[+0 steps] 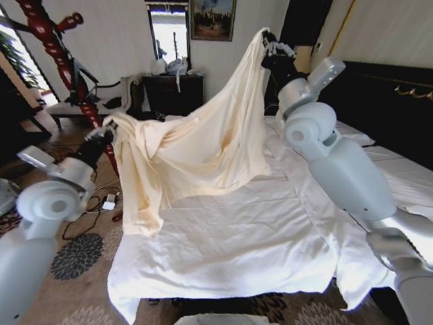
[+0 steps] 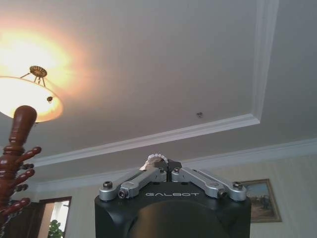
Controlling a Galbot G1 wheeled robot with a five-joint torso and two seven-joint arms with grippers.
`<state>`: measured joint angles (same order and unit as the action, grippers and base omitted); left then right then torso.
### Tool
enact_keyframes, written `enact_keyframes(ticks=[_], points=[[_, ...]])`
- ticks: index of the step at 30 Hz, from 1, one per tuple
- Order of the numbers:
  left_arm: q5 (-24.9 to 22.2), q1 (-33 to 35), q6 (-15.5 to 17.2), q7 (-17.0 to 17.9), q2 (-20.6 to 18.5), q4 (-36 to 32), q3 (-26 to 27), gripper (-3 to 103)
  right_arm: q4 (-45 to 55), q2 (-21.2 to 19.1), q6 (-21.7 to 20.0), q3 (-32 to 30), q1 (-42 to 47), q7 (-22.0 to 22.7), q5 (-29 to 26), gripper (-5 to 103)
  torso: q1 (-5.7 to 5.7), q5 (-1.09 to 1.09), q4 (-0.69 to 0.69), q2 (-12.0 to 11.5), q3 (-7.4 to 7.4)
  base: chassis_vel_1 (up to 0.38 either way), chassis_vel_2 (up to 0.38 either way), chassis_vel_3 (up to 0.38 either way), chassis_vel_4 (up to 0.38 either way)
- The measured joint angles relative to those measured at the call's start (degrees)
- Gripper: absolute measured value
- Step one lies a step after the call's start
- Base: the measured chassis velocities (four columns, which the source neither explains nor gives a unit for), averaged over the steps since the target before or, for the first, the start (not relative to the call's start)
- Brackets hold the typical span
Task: Pick up the clothes from the bed and hang them on the clothes hanger.
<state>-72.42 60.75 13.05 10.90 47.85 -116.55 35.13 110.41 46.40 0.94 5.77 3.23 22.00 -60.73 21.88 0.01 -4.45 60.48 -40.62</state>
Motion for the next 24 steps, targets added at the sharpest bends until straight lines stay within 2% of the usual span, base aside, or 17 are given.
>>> enact_keyframes(ticks=[1,3,5,6,8,9,10,13,14,16,18,19,20,22,23,24], points=[[0.1,0.9,0.0,0.4,2.0,0.3,-2.1,0,1.0,-0.3,0.3,0.1,0.9,-0.1,0.0,0,0.0,-0.01,-0.01,0.0,0.0,0.0,0.0,0.0,0.0],[0.2,1.3,0.0,0.7,3.3,0.4,-3.4,0,1.6,-0.4,0.4,0.3,1.4,-0.1,0.0,0,0.0,-0.05,-0.02,0.0,0.0,0.0,0.0,0.0,0.0],[0.3,2.9,0.5,2.7,7.4,0.2,-7.0,0,3.2,-0.2,0.5,1.4,3.2,-0.1,0.3,0,0.0,0.01,-0.04,0.0,0.0,0.0,0.0,0.0,0.0],[0.3,2.9,0.5,2.7,7.4,0.2,-7.0,0,3.2,-0.2,0.5,1.4,3.2,-0.1,0.3,0,0.0,0.01,-0.04,0.0,0.0,0.0,0.0,0.0,0.0],[1.1,4.8,2.0,5.7,9.2,-0.3,-8.7,-3,3.9,0.6,0.6,2.2,4.1,-0.1,0.8,0,0.0,0.01,-0.01,0.0,0.0,0.0,0.0,0.0,0.0],[1.5,5.8,3.1,7.0,9.5,-0.6,-8.9,3,4.1,0.9,0.7,2.4,4.3,-0.1,0.8,0,0.0,0.01,0.0,0.0,0.0,0.0,0.0,0.0,0.0],[1.5,5.8,3.1,7.0,9.5,-0.6,-8.9,3,4.1,0.9,0.7,2.4,4.3,-0.1,0.8,0,0.0,0.01,0.0,0.0,0.0,0.0,0.0,0.0,0.0],[1.9,9.3,8.8,12.5,9.3,-2.8,-7.7,19,4.4,1.6,1.3,2.4,4.5,-0.1,0.8,0,0.0,-0.01,0.0,0.0,0.0,0.0,0.0,0.0,0.0],[1.9,9.3,8.8,12.5,9.3,-2.8,-7.7,19,4.4,1.6,1.3,2.4,4.5,-0.1,0.8,0,0.0,-0.01,0.0,0.0,0.0,0.0,0.0,0.0,0.0],[2.4,12.0,12.9,16.9,8.6,-4.9,-6.0,29,4.3,2.0,2.1,1.9,4.2,-0.3,0.5,0,0.0,0.01,-0.01,0.0,0.0,0.0,0.0,0.0,0.0],[6.8,15.2,15.8,21.4,8.1,-6.8,-4.4,40,4.3,2.5,3.0,1.4,3.5,-0.7,-0.2,0,0.0,-0.01,-0.01,0.0,0.0,0.0,0.0,0.0,0.0],[6.8,15.2,15.8,21.4,8.1,-6.8,-4.4,40,4.3,2.5,3.0,1.4,3.5,-0.7,-0.2,0,0.0,-0.01,-0.01,0.0,0.0,0.0,0.0,0.0,0.0],[9.7,16.9,16.0,21.9,8.0,-7.6,-3.7,40,4.4,2.8,3.5,1.2,3.1,-1.0,-0.5,0,0.0,-0.01,-0.01,0.0,0.0,0.0,0.0,0.0,0.0],[13.6,20.0,12.7,19.2,8.1,-10.6,-2.2,50,4.7,3.1,4.7,0.9,2.5,-1.5,-1.1,0,0.0,-0.02,0.03,0.0,0.01,0.0,0.0,0.0,0.0],[13.6,20.0,12.7,19.2,8.1,-10.6,-2.2,50,4.7,3.1,4.7,0.9,2.5,-1.5,-1.1,0,0.0,-0.02,0.03,0.0,0.01,0.0,0.0,0.0,0.0],[14.2,21.2,9.6,16.2,8.4,-13.0,-1.8,56,5.0,3.2,5.2,0.9,2.3,-1.7,-1.5,0,-0.01,-0.02,0.02,0.0,0.01,0.0,0.0,0.0,0.0]])
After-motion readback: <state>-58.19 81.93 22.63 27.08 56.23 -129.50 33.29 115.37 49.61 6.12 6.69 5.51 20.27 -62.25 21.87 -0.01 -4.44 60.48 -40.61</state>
